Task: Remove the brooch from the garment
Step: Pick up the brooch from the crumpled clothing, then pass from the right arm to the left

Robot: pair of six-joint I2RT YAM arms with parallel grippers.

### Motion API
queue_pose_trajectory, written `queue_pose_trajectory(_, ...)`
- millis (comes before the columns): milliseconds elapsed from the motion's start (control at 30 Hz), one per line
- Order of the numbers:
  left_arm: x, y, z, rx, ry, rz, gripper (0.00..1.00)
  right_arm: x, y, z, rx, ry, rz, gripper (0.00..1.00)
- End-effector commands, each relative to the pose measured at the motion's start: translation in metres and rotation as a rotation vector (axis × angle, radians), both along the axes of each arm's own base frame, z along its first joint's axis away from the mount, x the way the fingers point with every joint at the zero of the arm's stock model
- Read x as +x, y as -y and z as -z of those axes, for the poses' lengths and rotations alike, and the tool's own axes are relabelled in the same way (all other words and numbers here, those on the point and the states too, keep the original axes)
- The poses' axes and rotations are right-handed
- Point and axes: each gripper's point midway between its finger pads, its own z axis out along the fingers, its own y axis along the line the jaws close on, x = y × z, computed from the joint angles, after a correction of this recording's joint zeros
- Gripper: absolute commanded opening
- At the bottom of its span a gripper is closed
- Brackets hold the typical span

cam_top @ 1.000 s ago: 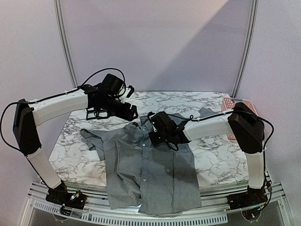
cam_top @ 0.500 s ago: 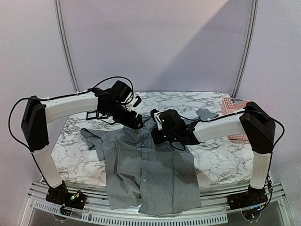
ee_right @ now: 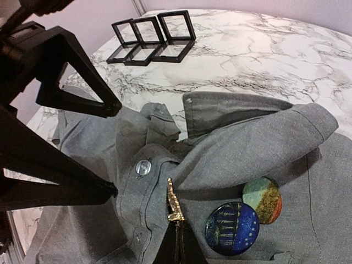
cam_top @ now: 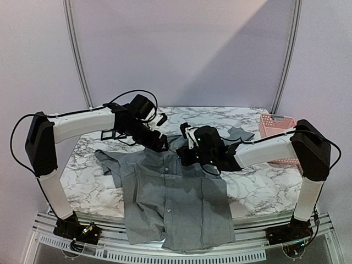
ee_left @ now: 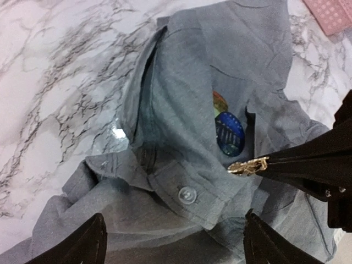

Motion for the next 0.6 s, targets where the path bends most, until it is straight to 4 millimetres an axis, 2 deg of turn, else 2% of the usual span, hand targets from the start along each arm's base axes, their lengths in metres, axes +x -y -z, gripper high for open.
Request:
queue_pose_trajectory(0, -0.013, 0.015, -0.014, -0.116, 0.014, 0.137, 0.85, -0.003, 0.001, -0.028, 0.135, 0.009, -0.057, 0.0)
queue_pose_trajectory(200, -0.021, 0.018, -0.019, -0.211, -0.012, 0.233, 0.78, -0.01, 0.003, -0.029, 0.16, 0.001, -0.121, 0.0)
queue_pose_trajectory(367, -0.032, 0.024, -0.015, -0.246, -0.056, 0.299, 0.65, -0.02, 0.002, -0.028, 0.189, -0.016, -0.185, 0.0)
queue_pose_trajectory(567, -0.034, 0.027, -0.006, -0.25, -0.072, 0.328, 0.52, -0.029, 0.003, -0.027, 0.217, -0.026, -0.244, 0.0)
